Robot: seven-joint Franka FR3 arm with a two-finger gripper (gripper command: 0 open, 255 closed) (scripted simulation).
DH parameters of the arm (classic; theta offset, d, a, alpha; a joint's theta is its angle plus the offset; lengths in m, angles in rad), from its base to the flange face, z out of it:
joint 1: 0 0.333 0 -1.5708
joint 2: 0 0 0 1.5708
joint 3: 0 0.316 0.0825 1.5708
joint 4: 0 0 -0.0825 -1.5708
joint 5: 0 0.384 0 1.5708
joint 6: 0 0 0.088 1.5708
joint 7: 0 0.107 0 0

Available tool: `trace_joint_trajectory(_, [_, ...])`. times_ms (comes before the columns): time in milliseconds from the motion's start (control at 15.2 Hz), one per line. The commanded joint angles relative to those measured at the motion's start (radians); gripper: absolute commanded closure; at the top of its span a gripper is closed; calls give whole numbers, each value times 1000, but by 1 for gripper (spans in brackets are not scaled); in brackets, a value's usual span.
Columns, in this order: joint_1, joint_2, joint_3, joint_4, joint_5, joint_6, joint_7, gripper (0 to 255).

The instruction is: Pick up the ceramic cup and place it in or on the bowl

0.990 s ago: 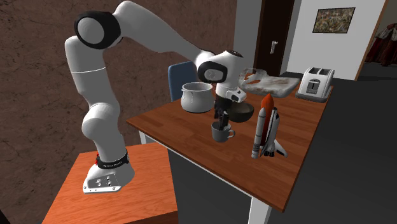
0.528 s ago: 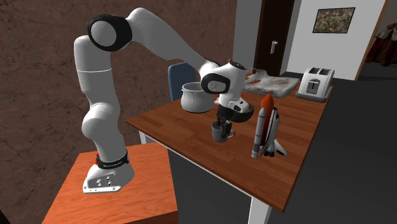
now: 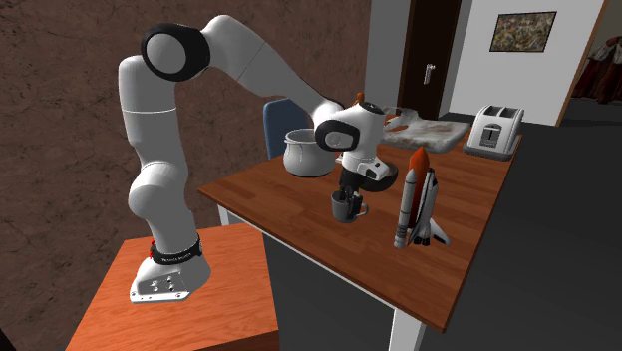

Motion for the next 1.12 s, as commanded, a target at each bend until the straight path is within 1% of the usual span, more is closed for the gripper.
trace_joint_trajectory(0, [0,0,0,0,0,0,0,0])
trace_joint_trajectory(66, [0,0,0,0,0,0,0,255])
trace_joint_trajectory(660, [0,0,0,0,0,0,0,255])
trace_joint_trajectory(1056, [0,-44,-2,33,-15,-75,19,255])
